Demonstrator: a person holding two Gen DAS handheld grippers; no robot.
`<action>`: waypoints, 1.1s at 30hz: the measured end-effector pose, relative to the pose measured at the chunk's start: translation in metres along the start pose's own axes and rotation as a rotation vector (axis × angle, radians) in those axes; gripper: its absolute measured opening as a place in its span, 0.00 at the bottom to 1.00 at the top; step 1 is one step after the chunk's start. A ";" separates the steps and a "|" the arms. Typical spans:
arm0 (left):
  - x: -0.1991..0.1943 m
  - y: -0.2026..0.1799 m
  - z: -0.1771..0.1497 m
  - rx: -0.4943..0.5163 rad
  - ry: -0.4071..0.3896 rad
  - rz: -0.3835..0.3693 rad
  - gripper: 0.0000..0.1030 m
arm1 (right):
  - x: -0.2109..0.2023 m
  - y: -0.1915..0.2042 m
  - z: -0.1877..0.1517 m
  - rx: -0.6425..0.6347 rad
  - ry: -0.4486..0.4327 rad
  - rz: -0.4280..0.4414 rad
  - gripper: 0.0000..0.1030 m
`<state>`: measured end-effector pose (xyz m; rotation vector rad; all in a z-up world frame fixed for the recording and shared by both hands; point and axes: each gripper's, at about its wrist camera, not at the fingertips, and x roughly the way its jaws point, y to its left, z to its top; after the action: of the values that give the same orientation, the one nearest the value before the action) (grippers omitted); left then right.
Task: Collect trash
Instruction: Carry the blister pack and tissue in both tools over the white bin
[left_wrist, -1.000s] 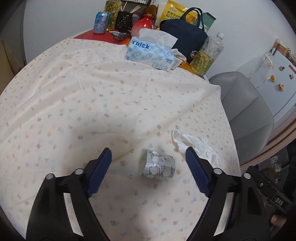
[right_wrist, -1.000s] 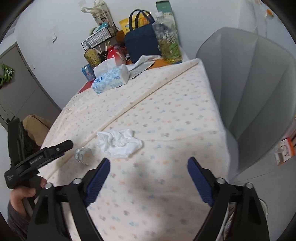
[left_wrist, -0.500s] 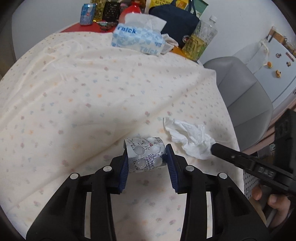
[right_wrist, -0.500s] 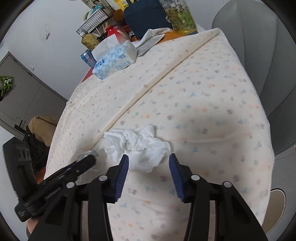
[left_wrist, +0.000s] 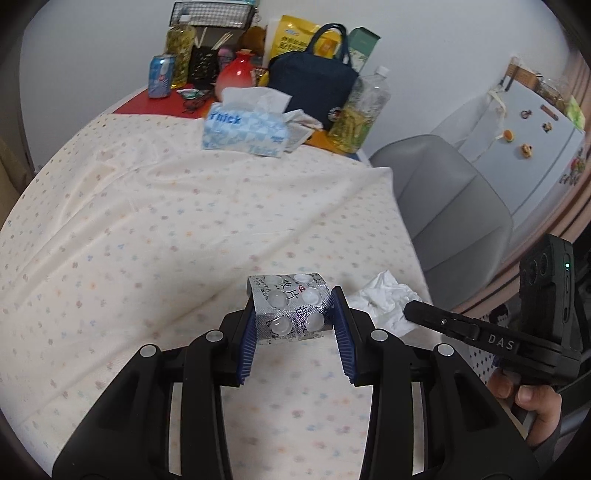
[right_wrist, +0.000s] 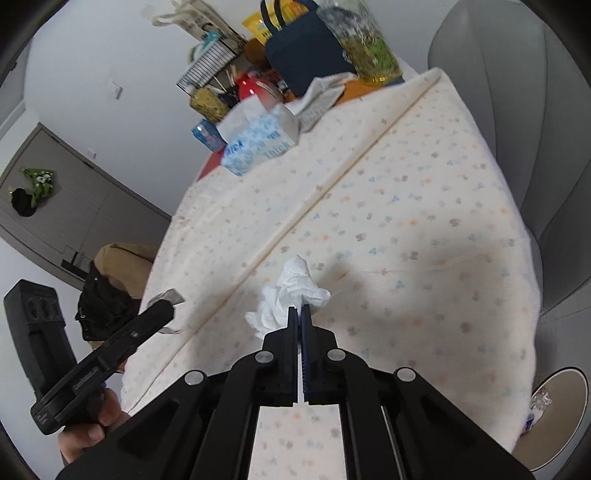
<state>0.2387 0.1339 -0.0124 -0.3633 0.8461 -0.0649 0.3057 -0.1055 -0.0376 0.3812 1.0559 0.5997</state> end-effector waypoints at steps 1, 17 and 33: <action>-0.003 -0.008 -0.001 0.008 -0.004 -0.012 0.36 | -0.009 0.001 -0.002 -0.013 -0.016 -0.009 0.03; -0.030 -0.139 -0.027 0.152 -0.012 -0.166 0.36 | -0.158 -0.079 -0.045 0.155 -0.204 -0.044 0.02; -0.034 -0.253 -0.076 0.281 0.006 -0.240 0.36 | -0.280 -0.148 -0.127 0.285 -0.372 -0.104 0.02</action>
<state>0.1819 -0.1178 0.0520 -0.1986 0.7840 -0.4039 0.1330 -0.3952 0.0164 0.6554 0.7958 0.2691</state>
